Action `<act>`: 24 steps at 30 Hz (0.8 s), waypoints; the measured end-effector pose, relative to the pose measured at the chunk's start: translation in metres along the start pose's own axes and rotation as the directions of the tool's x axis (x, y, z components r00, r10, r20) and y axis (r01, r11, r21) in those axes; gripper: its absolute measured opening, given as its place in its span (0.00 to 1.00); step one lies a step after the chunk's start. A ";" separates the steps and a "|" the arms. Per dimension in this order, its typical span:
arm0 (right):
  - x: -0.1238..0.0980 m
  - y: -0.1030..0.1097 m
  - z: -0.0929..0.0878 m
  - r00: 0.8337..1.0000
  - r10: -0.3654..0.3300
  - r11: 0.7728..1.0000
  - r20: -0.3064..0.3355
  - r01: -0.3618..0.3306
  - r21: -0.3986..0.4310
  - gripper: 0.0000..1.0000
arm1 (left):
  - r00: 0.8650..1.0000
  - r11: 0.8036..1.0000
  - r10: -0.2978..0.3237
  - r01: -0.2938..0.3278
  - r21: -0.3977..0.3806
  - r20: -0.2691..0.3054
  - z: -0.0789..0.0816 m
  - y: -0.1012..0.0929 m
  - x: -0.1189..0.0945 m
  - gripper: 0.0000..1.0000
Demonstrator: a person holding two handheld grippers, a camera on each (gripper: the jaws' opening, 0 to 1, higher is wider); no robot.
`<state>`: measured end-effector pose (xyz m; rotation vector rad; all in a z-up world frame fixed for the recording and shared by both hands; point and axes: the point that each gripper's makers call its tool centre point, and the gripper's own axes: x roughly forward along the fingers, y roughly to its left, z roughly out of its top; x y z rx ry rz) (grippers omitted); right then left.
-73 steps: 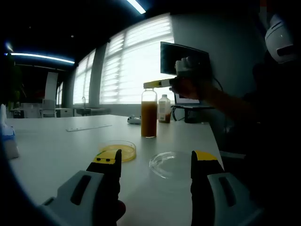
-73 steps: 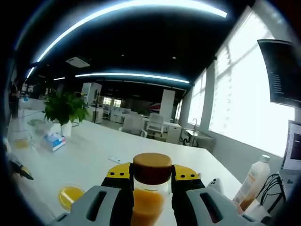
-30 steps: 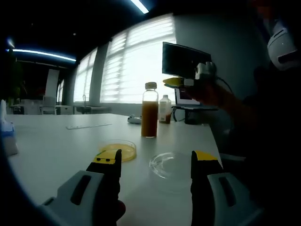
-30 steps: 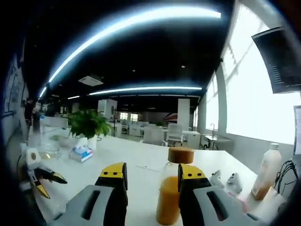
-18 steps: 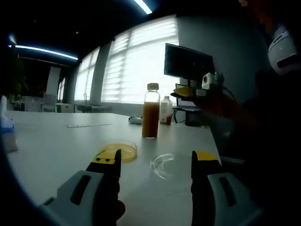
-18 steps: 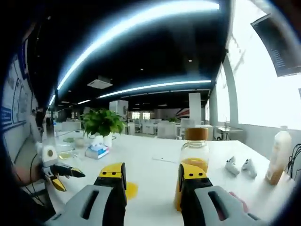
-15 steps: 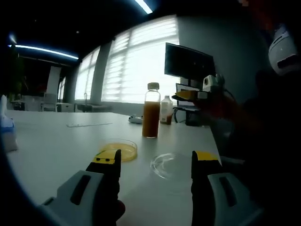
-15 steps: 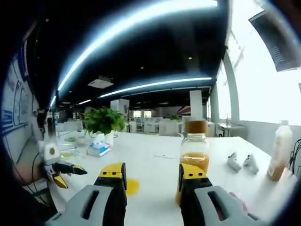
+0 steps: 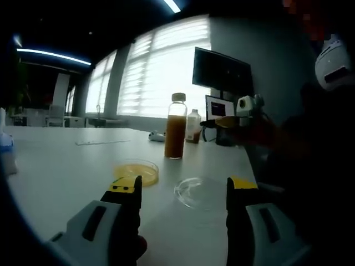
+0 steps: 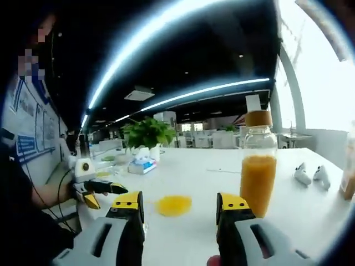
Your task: Open the Petri dish lid, place the lid on the table, pour the liquid culture medium into the Petri dish, pick up the Petri dish lid from the table, and close the Petri dish
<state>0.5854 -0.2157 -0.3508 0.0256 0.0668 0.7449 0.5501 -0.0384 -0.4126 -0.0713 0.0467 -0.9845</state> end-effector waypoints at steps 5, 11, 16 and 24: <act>0.008 0.008 -0.015 0.997 0.047 0.999 -0.058 -0.049 -0.020 0.51 | 1.000 1.000 -0.023 0.023 0.003 -0.009 -0.001 -0.004 0.000 0.53; 0.018 0.035 -0.029 0.976 0.199 0.977 -0.094 -0.205 -0.066 0.56 | 0.998 0.999 -0.021 0.023 0.045 -0.053 -0.008 -0.008 0.002 0.55; 0.023 0.043 -0.041 0.961 0.235 0.960 -0.149 -0.253 -0.120 0.62 | 0.996 0.998 -0.045 0.049 0.050 -0.075 -0.010 -0.012 0.001 0.59; 0.029 0.062 -0.052 0.927 0.329 0.927 -0.182 -0.354 -0.124 0.63 | 0.991 0.997 -0.058 0.064 0.049 -0.122 -0.018 -0.016 -0.004 0.61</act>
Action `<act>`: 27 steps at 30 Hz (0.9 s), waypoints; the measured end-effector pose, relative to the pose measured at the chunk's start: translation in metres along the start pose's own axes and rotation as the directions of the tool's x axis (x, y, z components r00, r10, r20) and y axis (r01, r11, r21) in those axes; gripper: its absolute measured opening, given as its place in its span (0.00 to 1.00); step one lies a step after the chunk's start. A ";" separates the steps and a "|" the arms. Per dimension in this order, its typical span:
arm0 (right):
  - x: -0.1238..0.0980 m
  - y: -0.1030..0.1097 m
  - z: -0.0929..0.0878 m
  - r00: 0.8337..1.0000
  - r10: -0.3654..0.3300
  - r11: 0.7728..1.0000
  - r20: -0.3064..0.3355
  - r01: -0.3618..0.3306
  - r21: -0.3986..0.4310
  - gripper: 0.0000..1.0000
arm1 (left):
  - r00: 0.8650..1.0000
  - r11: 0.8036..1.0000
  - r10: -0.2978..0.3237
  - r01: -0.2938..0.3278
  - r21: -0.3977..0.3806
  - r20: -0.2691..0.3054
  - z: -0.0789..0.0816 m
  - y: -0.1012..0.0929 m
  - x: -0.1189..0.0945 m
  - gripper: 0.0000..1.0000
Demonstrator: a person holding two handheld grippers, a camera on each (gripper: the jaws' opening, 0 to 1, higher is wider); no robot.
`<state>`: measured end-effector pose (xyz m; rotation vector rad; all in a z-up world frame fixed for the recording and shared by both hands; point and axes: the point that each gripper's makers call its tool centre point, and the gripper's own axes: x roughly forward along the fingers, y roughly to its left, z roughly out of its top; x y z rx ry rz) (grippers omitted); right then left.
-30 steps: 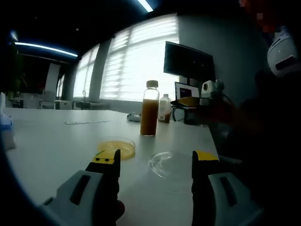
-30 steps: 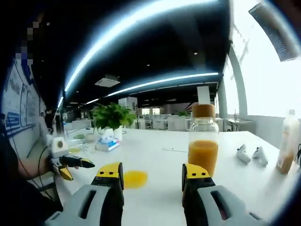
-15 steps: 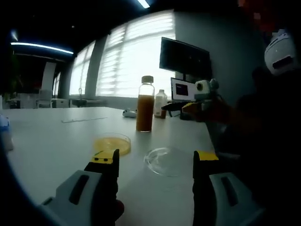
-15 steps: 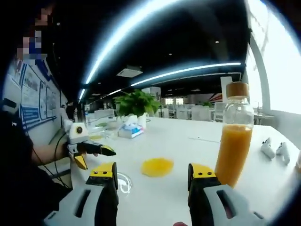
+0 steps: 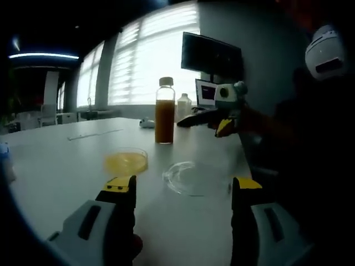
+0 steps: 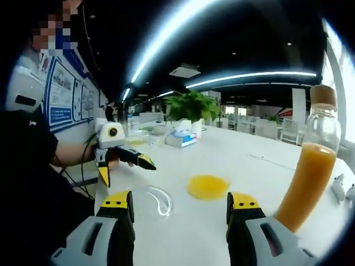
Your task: Open the Petri dish lid, place the lid on the table, pour the liquid culture medium into the Petri dish, pick up the Petri dish lid from the table, and close the Petri dish
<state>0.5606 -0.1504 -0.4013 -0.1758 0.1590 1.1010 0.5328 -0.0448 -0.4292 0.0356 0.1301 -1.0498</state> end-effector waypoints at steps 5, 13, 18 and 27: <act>0.006 0.013 -0.009 0.998 0.054 0.998 -0.033 -0.055 -0.020 0.68 | 0.999 1.000 -0.023 0.023 0.007 -0.025 -0.004 -0.007 0.004 0.61; 0.012 0.033 -0.027 0.994 0.086 0.996 -0.074 -0.085 0.005 0.70 | 0.998 1.000 -0.030 0.030 0.004 -0.053 -0.007 -0.014 0.016 0.62; 0.018 0.048 -0.040 0.985 0.134 0.991 -0.107 -0.136 -0.009 0.71 | 0.997 0.999 -0.034 0.035 0.003 -0.068 -0.013 -0.017 0.021 0.62; 0.029 0.052 -0.050 0.975 0.163 0.985 -0.149 -0.168 -0.025 0.70 | 0.992 0.999 -0.035 0.038 0.023 -0.123 -0.023 -0.021 0.029 0.61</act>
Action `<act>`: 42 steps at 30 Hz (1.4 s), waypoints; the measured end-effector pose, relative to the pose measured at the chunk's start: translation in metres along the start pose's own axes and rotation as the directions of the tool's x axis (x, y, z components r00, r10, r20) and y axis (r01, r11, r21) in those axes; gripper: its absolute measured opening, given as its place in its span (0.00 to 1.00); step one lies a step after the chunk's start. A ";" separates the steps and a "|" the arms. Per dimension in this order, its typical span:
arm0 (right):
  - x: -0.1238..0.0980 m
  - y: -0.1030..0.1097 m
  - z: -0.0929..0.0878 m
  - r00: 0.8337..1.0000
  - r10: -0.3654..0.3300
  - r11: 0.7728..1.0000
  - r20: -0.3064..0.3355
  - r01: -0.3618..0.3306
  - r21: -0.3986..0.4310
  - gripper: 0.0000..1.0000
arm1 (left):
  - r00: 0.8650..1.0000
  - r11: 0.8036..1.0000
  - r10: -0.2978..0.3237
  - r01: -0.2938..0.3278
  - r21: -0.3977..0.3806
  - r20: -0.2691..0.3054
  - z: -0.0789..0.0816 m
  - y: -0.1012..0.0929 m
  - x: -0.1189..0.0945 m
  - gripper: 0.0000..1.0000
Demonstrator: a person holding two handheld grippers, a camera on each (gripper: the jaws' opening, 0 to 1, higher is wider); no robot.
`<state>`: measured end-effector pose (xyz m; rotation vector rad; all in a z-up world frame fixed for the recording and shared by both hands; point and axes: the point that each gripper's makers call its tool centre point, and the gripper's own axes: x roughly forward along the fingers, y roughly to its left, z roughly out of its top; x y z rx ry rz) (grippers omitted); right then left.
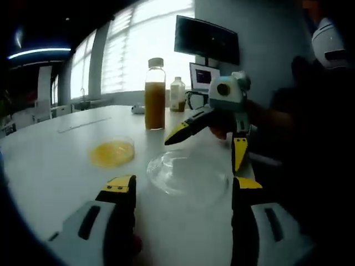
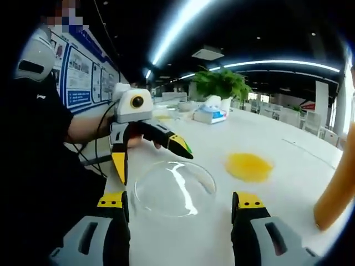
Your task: Open the Petri dish lid, place the lid on the table, pour the liquid culture medium into the Petri dish, pick up the Petri dish lid from the table, and close the Petri dish
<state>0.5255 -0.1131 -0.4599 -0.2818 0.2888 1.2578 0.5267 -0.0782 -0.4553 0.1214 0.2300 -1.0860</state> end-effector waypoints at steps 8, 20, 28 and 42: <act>0.004 -0.004 -0.007 1.000 0.005 1.000 -0.006 -0.005 0.028 0.65 | 1.000 1.000 -0.006 0.006 -0.007 -0.008 -0.001 -0.001 0.003 0.60; 0.005 -0.002 -0.009 1.000 0.010 0.999 -0.001 -0.010 0.042 0.56 | 1.000 1.000 -0.005 0.005 0.012 -0.027 -0.004 0.000 0.005 0.54; 0.006 0.000 -0.008 1.000 0.009 0.999 0.001 -0.009 0.036 0.56 | 0.999 1.000 -0.004 0.005 0.010 -0.037 -0.006 0.001 0.004 0.53; 0.007 0.002 -0.008 1.000 0.027 0.999 0.002 -0.027 0.028 0.55 | 0.998 0.998 -0.003 0.006 0.056 -0.055 -0.009 0.000 0.005 0.53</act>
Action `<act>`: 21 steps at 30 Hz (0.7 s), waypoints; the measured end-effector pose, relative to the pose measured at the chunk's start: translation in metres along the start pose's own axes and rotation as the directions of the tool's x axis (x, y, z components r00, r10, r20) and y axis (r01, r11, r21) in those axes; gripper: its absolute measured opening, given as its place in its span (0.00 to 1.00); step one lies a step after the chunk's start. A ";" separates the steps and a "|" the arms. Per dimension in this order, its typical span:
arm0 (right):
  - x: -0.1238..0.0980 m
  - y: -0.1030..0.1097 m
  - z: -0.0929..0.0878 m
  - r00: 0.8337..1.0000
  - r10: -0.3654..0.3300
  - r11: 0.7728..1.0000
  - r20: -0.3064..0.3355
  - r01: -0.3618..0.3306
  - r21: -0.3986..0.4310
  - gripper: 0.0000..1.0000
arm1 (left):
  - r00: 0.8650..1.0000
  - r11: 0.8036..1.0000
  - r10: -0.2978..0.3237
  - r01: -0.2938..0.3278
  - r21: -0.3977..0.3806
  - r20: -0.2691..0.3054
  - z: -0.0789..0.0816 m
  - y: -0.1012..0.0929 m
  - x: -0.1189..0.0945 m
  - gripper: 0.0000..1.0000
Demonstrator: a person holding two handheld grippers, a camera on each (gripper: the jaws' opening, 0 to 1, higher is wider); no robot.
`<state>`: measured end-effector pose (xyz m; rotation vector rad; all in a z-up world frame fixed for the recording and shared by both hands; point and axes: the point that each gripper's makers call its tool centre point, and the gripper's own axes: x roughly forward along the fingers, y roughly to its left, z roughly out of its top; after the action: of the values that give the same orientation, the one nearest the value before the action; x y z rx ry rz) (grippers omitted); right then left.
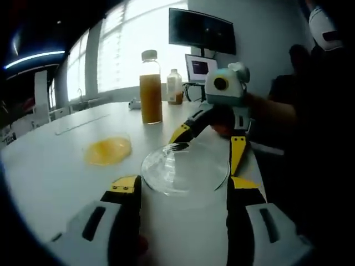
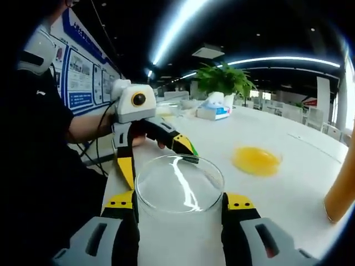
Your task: Open the Petri dish lid, place the lid on the table, pour the liquid culture medium into the Petri dish, pick up the Petri dish lid from the table, and close the Petri dish
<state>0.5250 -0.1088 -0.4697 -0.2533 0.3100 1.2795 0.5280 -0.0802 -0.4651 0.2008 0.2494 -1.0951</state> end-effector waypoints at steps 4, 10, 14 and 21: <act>0.000 0.000 0.000 1.000 -0.002 1.000 0.001 0.002 -0.008 0.54 | 1.000 1.000 0.006 -0.006 -0.002 -0.001 0.001 0.001 0.000 0.52; -0.003 0.001 0.008 1.000 -0.001 1.000 0.029 0.001 0.006 0.54 | 0.999 1.000 -0.003 0.003 -0.021 0.033 0.008 0.002 -0.005 0.52; -0.001 -0.002 0.010 1.000 0.001 1.000 0.024 -0.001 -0.007 0.54 | 0.999 1.000 0.005 -0.004 -0.014 0.039 0.009 0.004 -0.005 0.52; 0.003 -0.013 0.026 1.000 0.002 0.999 0.030 0.000 -0.046 0.54 | 0.998 1.000 0.026 -0.026 0.009 0.055 0.021 0.019 -0.009 0.51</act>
<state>0.5409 -0.1005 -0.4463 -0.2733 0.2556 1.2914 0.5432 -0.0696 -0.4419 0.1817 0.1925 -1.0747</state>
